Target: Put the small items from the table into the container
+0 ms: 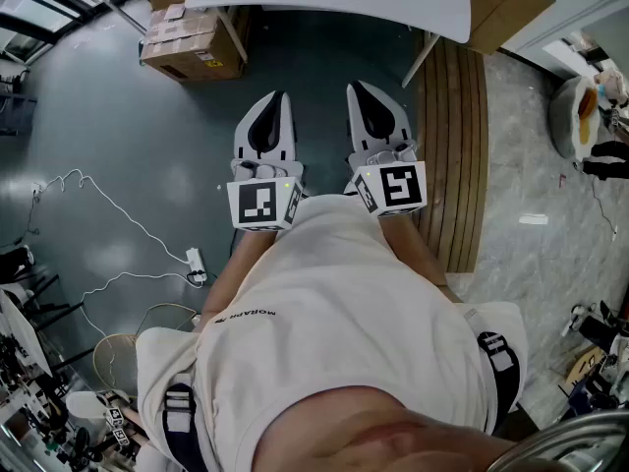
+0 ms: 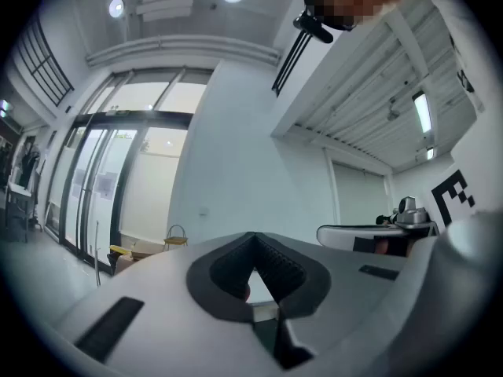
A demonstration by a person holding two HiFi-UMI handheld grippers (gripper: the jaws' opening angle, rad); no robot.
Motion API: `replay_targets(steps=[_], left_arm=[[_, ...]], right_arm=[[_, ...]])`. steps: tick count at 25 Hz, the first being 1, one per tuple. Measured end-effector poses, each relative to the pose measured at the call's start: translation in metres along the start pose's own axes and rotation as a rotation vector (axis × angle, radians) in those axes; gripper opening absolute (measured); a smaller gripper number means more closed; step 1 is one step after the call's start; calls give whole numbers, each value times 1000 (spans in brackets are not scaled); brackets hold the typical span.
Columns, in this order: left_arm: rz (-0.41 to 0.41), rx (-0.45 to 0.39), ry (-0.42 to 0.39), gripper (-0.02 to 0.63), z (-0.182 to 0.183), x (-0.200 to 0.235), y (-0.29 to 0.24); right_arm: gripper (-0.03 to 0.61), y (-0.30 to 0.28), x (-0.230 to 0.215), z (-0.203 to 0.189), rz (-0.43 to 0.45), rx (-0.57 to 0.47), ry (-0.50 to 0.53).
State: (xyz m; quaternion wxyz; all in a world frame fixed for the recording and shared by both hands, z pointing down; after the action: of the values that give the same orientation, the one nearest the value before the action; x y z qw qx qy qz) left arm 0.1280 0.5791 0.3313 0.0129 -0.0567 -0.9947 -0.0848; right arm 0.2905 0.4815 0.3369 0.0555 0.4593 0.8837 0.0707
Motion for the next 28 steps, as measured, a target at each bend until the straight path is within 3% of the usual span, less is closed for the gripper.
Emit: replay_targets(steps=[10,22,28], left_arm=[[28,16,-11,3,-10,-37,-20],[77,58,-38,3,-26,-90,-47],[94,83,-24,3,-41,-78,-59]], right_arm=[[14,12,-44,-1,38,-21,-27],[14,31,-107,-5,25,-27,-77],[14,11,-111,-16,42,-10,-96]])
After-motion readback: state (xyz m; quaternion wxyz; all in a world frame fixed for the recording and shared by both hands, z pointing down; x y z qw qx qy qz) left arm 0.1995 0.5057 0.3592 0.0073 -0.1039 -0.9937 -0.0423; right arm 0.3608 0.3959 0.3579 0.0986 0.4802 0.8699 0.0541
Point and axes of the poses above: the fingertips, and each gripper's own axes: y backward along the fingers, x to its left, z out of its top, the point moved 10 cm from there along y, backward along the fingers, and after that the axes turned 5 degrees about -x, right-handed, at the moved point
